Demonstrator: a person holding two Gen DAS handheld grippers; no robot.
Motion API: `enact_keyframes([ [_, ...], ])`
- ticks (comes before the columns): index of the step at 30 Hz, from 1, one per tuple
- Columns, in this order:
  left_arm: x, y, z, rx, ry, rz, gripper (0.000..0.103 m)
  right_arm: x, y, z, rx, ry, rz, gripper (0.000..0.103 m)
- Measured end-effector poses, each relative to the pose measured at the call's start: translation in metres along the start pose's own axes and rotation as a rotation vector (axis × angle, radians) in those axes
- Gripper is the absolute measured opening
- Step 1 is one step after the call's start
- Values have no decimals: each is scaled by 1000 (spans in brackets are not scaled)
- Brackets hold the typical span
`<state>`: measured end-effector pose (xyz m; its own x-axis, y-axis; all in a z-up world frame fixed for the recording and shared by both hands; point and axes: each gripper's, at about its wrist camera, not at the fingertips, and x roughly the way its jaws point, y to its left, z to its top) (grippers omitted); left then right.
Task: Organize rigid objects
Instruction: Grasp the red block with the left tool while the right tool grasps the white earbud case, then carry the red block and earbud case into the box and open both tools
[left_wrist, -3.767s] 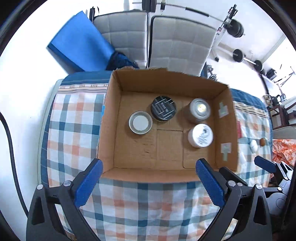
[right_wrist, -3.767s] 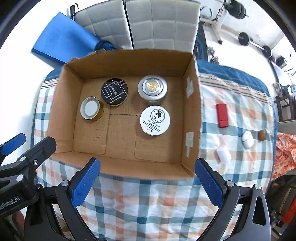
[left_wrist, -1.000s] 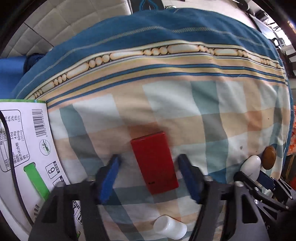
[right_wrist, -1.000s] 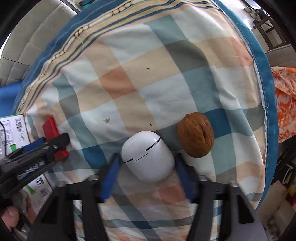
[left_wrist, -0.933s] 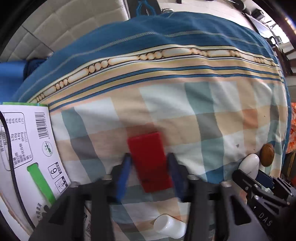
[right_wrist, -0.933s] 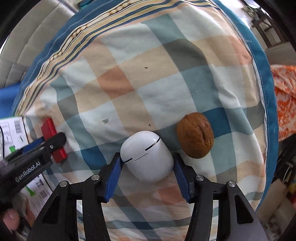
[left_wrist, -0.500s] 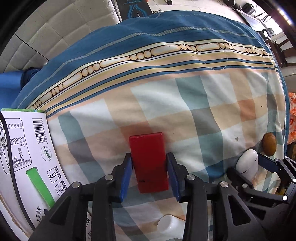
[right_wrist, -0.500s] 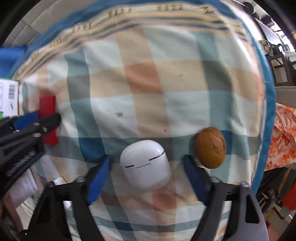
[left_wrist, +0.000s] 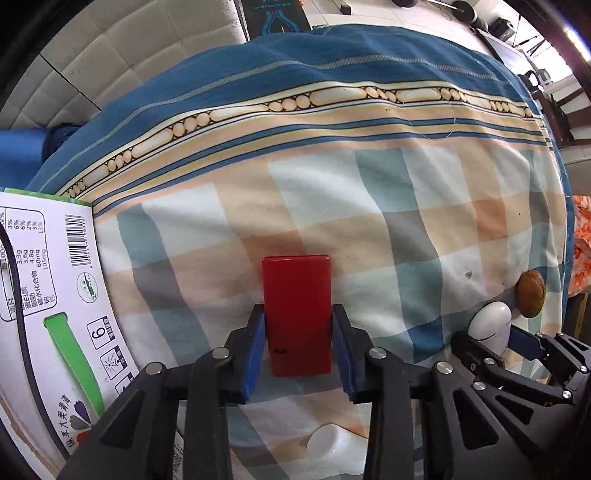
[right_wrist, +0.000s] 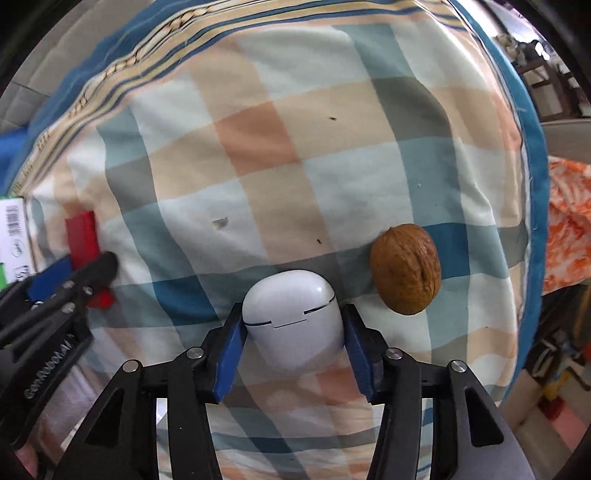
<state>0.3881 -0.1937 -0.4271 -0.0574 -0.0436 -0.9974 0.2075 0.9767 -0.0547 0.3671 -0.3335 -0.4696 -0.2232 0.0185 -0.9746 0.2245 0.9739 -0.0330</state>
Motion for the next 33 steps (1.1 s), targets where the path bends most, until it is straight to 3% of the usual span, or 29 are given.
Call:
enact_keyframes([
  [3,-4,4,-7,-18,-1,-19,31,-2,11,-1,18,4,13,51],
  [10,-19,14,-39,-24,-37,-39,31,-9,11,-38,-3,-10,79,50],
  [17,-57,7,-71,-22,-112,-74,31,-26,21,-78,-23,-41,110,50],
  [24,-110,15,-94,-32,-195,-134,31,-89,52,-107,-53,-116,139,49],
  [30,-160,53,-113,-49,-282,-158,31,-157,77,-118,-129,-207,190,49],
  [33,-183,78,-128,-70,-327,-132,31,-181,81,-133,-172,-232,212,49],
])
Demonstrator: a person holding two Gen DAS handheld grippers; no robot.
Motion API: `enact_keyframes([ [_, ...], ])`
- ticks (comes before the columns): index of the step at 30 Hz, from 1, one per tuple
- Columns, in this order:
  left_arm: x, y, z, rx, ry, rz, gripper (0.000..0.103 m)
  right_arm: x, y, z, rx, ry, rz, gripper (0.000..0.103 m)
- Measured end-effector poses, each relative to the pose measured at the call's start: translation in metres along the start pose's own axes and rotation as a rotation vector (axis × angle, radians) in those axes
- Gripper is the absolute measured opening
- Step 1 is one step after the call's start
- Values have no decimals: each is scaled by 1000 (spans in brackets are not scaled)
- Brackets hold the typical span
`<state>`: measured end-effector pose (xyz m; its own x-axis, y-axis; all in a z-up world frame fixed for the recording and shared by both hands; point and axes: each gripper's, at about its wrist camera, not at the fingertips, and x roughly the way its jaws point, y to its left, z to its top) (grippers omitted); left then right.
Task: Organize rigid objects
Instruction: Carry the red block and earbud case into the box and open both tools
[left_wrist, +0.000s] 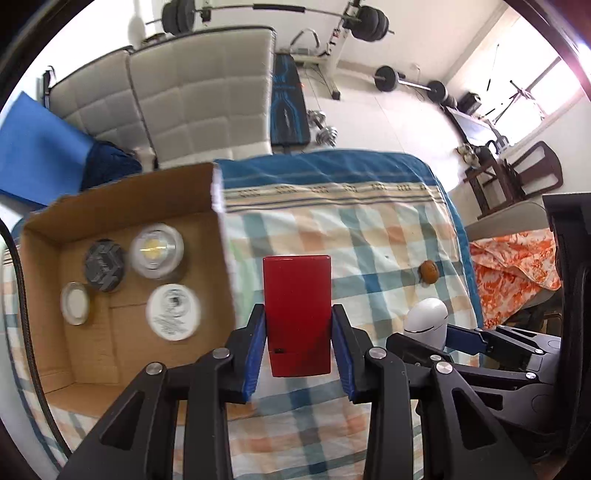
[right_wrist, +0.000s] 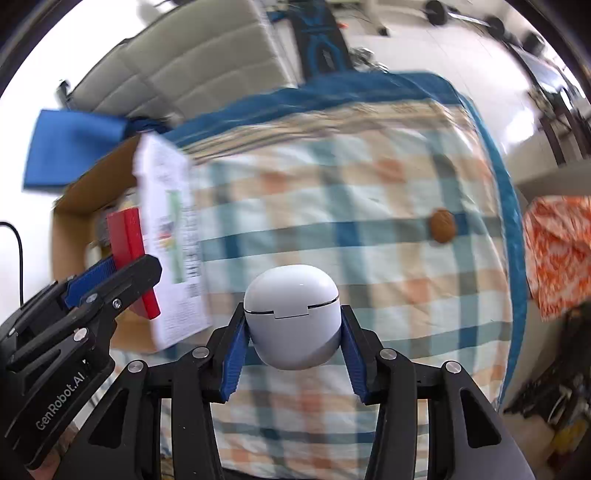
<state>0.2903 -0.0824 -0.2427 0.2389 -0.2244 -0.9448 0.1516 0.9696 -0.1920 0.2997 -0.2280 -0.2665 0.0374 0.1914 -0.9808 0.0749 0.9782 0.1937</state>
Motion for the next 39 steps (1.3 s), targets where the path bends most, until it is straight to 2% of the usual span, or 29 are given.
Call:
enact_keyframes([
  [4,-31,41,-12,-30,-38,67,31,-3,59,-6,-65,-16,27,49],
  [9,-53,95,-32,-80,-53,130,31,7,112,-16,-113,-18,50,49],
  [14,-57,134,-46,-129,-47,155,31,14,158,-20,-160,-17,40,49],
  [20,-58,169,-54,-167,-38,147,31,25,189,-21,-189,-11,12,49],
  [28,-33,213,-58,-218,17,110,31,64,224,-14,-213,27,13,49],
  [33,3,247,-63,-279,109,48,31,110,242,-11,-230,75,13,49],
  [39,47,274,-70,-315,227,34,32,165,247,-6,-193,147,32,49],
])
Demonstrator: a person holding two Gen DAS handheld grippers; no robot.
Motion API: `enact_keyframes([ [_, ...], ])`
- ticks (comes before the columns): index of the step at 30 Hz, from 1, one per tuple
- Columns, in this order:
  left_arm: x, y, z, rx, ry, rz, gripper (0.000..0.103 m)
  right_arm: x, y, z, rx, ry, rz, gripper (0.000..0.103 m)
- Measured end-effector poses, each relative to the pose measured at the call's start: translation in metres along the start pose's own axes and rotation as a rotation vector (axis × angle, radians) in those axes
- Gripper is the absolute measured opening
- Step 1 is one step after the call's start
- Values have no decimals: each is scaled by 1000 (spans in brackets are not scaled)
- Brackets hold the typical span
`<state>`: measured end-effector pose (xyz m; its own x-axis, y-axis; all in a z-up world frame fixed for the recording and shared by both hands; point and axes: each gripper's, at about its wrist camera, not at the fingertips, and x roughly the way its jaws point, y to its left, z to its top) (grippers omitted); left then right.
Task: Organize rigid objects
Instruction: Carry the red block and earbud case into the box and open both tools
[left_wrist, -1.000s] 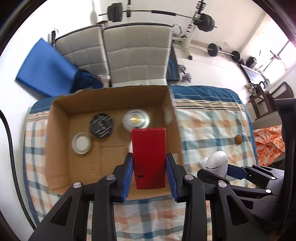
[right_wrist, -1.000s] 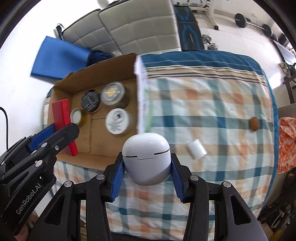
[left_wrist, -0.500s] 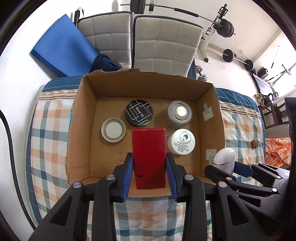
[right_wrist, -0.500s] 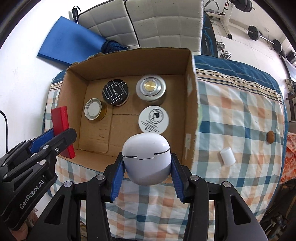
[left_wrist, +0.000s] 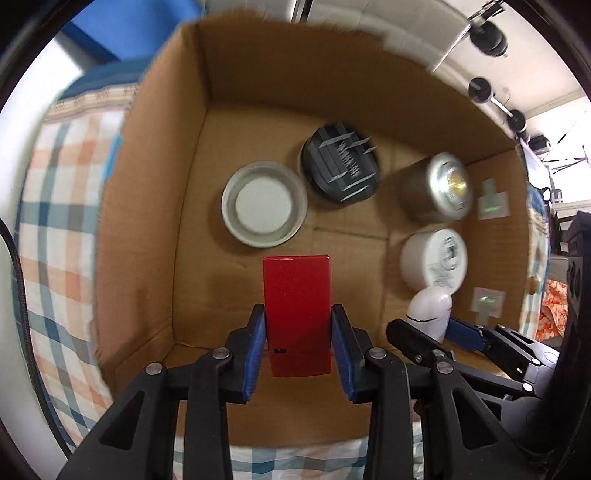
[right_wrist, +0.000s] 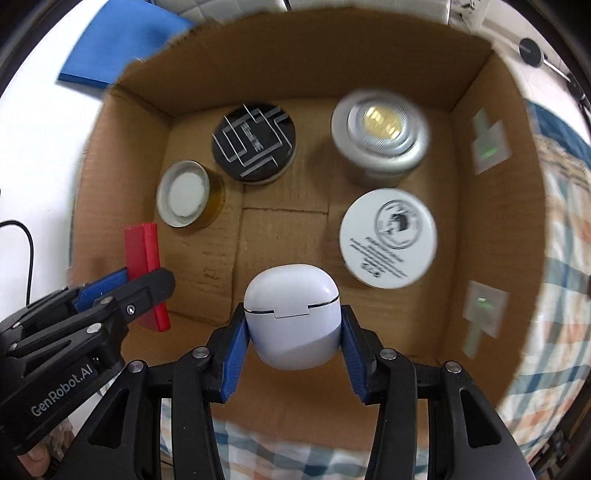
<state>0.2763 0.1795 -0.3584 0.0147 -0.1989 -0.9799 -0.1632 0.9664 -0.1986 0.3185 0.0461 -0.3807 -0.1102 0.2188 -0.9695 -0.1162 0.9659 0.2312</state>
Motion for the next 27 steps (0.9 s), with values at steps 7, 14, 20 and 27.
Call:
enact_keyframes([
  [7,37,14,9,0,99,16,32,45,-6,9,36,73,21,49],
  [14,53,20,18,-13,156,10,33,61,-3,18,47,126,10,50],
  [20,47,22,19,-11,160,23,41,64,2,24,32,155,-17,56],
  [27,14,24,10,-21,94,22,68,33,-1,17,34,107,-84,79],
])
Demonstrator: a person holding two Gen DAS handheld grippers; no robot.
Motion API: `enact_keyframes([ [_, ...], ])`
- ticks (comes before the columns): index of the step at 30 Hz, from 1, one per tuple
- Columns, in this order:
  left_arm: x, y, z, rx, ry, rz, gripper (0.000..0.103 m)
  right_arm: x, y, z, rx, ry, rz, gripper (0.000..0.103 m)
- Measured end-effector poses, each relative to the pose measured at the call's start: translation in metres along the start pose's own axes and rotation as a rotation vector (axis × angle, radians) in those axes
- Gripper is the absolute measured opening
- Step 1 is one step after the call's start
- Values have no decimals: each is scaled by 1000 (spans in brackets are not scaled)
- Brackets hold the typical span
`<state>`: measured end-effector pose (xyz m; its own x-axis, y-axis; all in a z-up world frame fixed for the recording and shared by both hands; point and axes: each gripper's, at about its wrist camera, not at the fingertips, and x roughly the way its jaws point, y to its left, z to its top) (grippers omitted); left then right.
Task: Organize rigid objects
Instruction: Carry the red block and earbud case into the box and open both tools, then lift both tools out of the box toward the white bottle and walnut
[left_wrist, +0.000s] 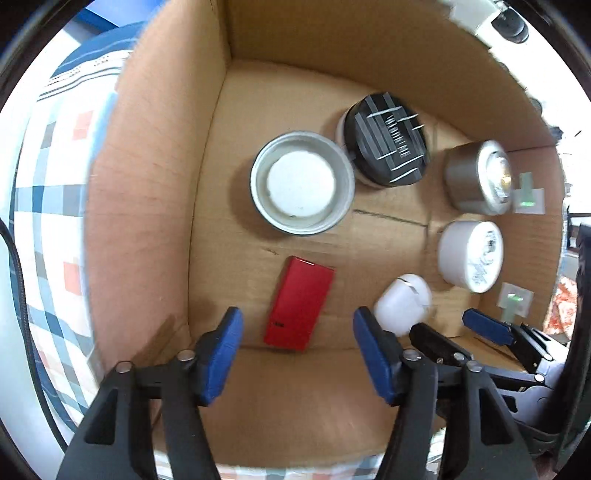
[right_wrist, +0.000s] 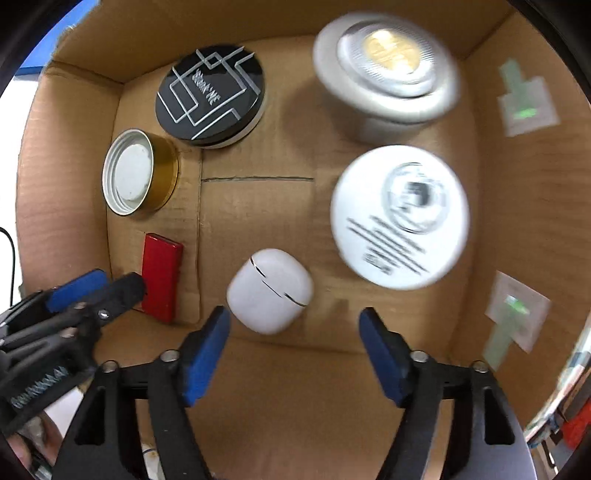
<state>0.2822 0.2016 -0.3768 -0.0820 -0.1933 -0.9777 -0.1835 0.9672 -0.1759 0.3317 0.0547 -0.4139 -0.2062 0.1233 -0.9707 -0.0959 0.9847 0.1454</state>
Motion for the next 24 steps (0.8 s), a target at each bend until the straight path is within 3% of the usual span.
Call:
enact_keyframes([
  [3,-17,-5,-9,-13,-48,-10,82,-16,-3,-9,8,-28,-10,80],
  [7,-37,-18,-20,15,-99,20,87,-39,-4,-19,1,-86,-46,98],
  [9,-48,-24,-26,25,-127,34,103,-50,-4,-25,-5,-108,-67,103],
  [18,-87,-46,-58,54,-206,56,103,-108,-27,-69,-14,-213,-97,103],
  [24,-126,-54,-90,69,-286,65,103,-144,-23,-110,-22,-288,-69,103],
])
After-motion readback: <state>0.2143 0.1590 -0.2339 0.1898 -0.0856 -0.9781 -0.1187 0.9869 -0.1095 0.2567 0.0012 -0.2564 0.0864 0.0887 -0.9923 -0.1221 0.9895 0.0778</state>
